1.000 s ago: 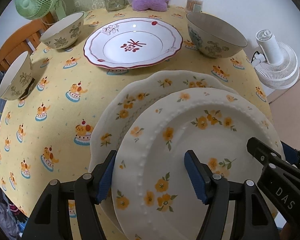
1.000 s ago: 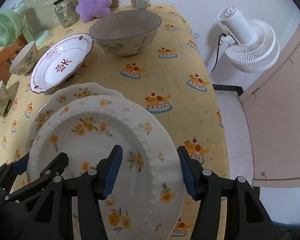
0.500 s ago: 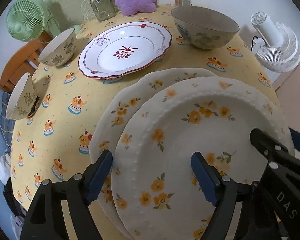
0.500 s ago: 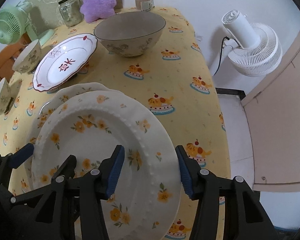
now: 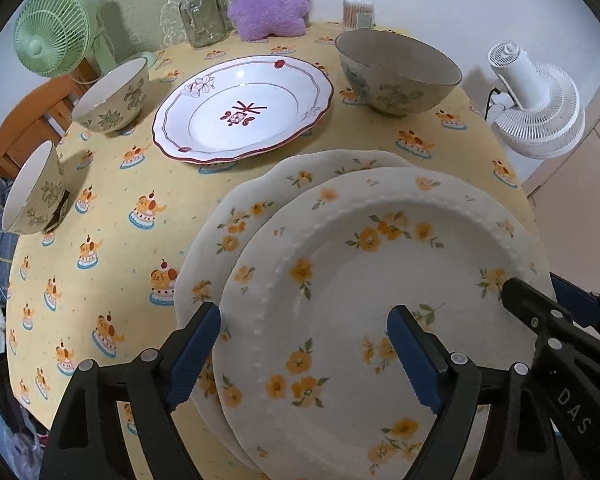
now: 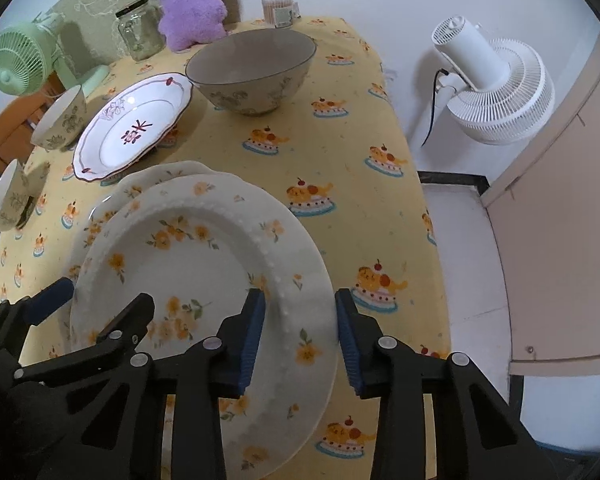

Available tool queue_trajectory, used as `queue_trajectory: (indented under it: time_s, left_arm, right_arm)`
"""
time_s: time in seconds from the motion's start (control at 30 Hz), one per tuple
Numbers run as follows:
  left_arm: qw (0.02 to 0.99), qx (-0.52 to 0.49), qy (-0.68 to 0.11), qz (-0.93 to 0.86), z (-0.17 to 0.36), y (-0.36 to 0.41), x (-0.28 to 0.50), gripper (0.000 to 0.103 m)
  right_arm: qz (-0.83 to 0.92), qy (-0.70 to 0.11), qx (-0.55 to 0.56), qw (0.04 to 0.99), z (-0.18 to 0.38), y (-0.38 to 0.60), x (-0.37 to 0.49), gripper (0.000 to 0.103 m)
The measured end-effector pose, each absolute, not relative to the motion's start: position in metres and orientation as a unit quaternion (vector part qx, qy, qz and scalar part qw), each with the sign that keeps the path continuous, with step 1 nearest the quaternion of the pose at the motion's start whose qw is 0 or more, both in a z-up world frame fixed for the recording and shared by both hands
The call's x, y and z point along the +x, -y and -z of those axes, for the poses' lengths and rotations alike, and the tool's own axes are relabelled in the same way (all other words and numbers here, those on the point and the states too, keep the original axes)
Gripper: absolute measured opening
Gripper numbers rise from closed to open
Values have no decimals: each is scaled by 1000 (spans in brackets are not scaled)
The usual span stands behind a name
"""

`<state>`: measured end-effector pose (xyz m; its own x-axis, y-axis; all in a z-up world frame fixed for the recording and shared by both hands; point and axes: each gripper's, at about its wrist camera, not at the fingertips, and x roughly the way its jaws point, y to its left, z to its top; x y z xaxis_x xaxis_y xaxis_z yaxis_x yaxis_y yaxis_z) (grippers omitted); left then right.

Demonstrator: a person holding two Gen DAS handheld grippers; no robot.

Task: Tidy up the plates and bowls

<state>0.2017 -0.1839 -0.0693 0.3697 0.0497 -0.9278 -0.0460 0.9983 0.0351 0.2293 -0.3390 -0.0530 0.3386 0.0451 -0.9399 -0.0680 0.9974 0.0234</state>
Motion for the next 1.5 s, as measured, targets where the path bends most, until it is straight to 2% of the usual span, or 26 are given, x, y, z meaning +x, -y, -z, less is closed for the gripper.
queue_trajectory:
  time_s: [0.6, 0.8, 1.03, 1.27, 1.43, 1.5]
  left_arm:
    - [828, -6, -559, -53, 67, 161, 203, 87]
    - [824, -3, -565, -49, 69, 157, 203, 87]
    - [827, -4, -562, -29, 63, 140, 200, 87]
    - [835, 2, -550, -6, 51, 114, 190, 87]
    - [842, 1, -540, -2, 42, 84, 182, 90]
    - [846, -1, -534, -3, 37, 71, 179, 92]
  right_arm:
    - [-47, -594, -23, 803, 67, 316, 246, 39]
    - [-32, -594, -29, 803, 69, 310, 248, 44]
    - [-13, -584, -14, 811, 60, 305, 239, 59]
    - [18, -571, -4, 821, 45, 284, 221, 65]
    - [43, -566, 0, 824, 37, 264, 211, 82]
    - [49, -559, -2, 827, 32, 252, 206, 82]
